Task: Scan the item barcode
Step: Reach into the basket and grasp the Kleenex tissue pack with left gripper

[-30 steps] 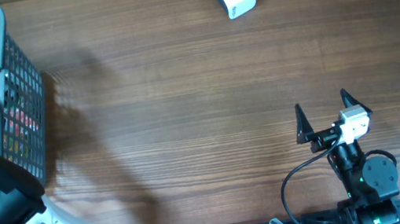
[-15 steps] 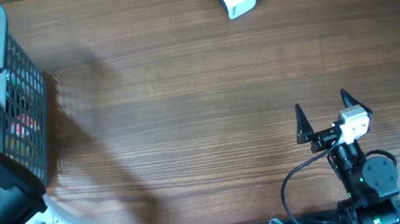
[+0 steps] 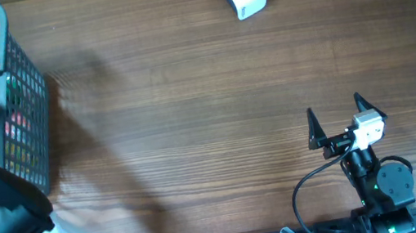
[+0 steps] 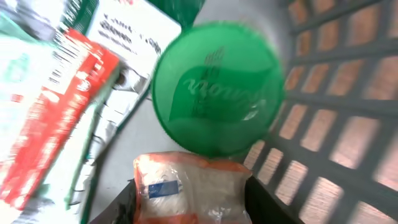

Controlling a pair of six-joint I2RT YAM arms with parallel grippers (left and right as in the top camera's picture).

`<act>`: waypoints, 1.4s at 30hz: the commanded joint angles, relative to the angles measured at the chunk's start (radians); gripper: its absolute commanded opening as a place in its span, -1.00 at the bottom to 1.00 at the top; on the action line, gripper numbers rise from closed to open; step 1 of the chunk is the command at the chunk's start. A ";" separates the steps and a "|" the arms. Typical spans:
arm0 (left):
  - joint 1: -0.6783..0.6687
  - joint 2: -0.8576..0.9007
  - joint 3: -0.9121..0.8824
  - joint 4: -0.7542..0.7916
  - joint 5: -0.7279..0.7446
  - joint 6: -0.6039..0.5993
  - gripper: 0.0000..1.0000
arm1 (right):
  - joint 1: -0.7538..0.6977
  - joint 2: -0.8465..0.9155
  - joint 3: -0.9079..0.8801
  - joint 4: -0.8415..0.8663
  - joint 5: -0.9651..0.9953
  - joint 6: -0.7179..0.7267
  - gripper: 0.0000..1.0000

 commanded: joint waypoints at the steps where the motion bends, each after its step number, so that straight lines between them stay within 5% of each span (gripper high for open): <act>1: -0.002 -0.087 0.032 0.009 0.008 0.005 -0.33 | -0.006 -0.006 -0.001 0.003 -0.010 -0.002 0.99; 14: -0.004 -0.128 0.100 0.002 0.020 -0.026 -0.40 | -0.006 -0.006 -0.001 0.003 -0.010 -0.002 0.99; 36: -0.050 0.077 0.100 0.113 0.024 -0.026 -0.36 | -0.006 -0.006 -0.001 0.003 -0.010 -0.002 0.99; 40: -0.050 0.089 0.099 0.112 0.037 -0.026 -0.16 | -0.006 -0.006 -0.001 0.003 -0.010 -0.002 0.99; 42: -0.050 0.089 0.099 0.113 0.036 -0.026 0.30 | -0.006 -0.006 -0.001 0.003 -0.010 -0.002 0.99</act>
